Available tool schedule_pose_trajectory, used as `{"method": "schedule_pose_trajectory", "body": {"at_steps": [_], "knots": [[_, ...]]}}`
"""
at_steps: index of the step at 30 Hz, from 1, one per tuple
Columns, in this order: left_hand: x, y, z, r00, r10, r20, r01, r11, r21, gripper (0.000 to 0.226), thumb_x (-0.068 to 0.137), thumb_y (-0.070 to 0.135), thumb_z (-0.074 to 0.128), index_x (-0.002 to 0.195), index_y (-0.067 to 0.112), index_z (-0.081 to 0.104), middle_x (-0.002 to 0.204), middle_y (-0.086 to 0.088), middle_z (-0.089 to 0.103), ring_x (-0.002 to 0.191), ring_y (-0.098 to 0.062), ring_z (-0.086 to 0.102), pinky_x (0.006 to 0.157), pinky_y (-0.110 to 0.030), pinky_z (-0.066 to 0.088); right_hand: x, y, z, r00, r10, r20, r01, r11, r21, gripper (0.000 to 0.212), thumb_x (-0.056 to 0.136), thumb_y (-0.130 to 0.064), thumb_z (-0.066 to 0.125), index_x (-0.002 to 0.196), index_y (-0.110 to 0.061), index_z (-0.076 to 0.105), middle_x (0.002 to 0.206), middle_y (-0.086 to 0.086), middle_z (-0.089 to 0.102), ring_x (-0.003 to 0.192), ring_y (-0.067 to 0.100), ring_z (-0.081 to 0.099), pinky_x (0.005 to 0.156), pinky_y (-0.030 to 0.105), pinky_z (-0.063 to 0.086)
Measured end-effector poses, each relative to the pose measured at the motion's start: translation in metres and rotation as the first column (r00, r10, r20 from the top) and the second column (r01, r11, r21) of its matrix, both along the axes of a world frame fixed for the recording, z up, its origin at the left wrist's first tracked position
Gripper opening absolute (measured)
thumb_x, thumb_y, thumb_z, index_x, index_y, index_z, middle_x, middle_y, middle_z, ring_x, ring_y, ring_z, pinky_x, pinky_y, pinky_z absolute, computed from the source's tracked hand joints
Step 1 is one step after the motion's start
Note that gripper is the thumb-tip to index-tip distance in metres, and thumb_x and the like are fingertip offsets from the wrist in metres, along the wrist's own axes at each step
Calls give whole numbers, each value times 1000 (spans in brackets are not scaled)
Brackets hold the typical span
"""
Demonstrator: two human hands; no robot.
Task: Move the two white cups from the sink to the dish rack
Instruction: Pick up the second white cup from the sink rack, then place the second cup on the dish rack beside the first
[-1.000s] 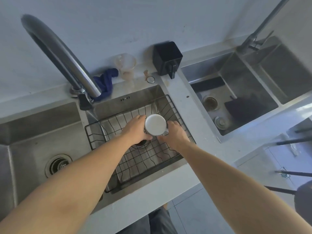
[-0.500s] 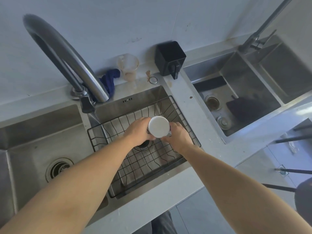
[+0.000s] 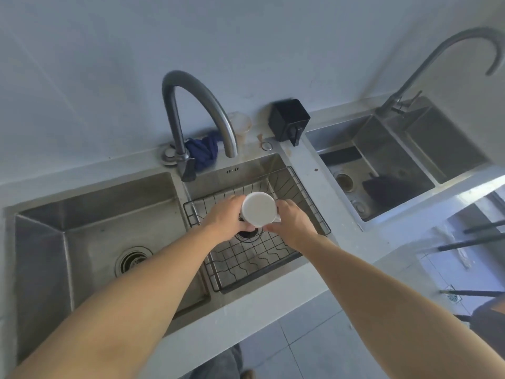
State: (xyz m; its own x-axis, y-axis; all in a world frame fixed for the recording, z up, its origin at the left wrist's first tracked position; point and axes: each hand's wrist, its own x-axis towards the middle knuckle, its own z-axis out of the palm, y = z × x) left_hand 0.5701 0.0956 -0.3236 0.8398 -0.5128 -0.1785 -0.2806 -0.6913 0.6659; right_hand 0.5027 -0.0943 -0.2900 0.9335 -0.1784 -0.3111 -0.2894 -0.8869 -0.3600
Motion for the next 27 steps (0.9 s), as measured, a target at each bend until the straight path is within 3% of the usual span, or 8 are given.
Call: {"method": "schedule_pose_trajectory", "body": {"at_steps": [7, 14, 19, 22, 27], "knots": [[-61, 74, 36, 996, 67, 59, -65, 997, -32, 80, 65, 44, 91, 135, 27, 56, 130, 4, 64, 116, -20, 60, 95, -42, 50, -50, 68, 37, 994, 89, 64, -90, 996, 20, 68, 77, -39, 83, 132, -14, 53, 124, 4, 59, 108, 23, 60, 89, 42, 53], [-173, 180, 52, 971, 227, 77, -224, 973, -50, 76, 62, 44, 92, 129, 33, 58, 120, 6, 65, 100, -16, 59, 80, -36, 46, -134, 167, 53, 966, 229, 117, -237, 970, 59, 64, 77, -35, 83, 130, -13, 55, 119, 7, 60, 102, 24, 59, 86, 42, 52], [-242, 268, 66, 932, 361, 34, -358, 932, -56, 75, 59, 34, 94, 128, 28, 62, 120, 0, 67, 104, -23, 64, 85, -35, 51, -179, 255, 63, 928, 360, 97, -366, 929, 58, 64, 80, -39, 81, 132, -14, 53, 122, 7, 58, 108, 27, 58, 91, 44, 50], [-271, 323, 79, 910, 412, 35, -411, 911, -47, 76, 63, 36, 93, 131, 31, 59, 122, 5, 67, 100, -15, 59, 80, -28, 43, -193, 308, 75, 897, 428, 113, -437, 896, 74, 64, 80, -39, 81, 134, -17, 54, 124, 7, 58, 109, 26, 58, 92, 41, 49], [-309, 411, 101, 861, 506, 54, -504, 863, -36, 70, 65, 38, 90, 127, 31, 60, 115, 9, 63, 105, -20, 61, 81, -31, 44, -202, 396, 90, 830, 544, 122, -555, 827, 91, 57, 78, -38, 82, 126, -18, 58, 118, 5, 60, 107, 26, 58, 89, 42, 51]]}}
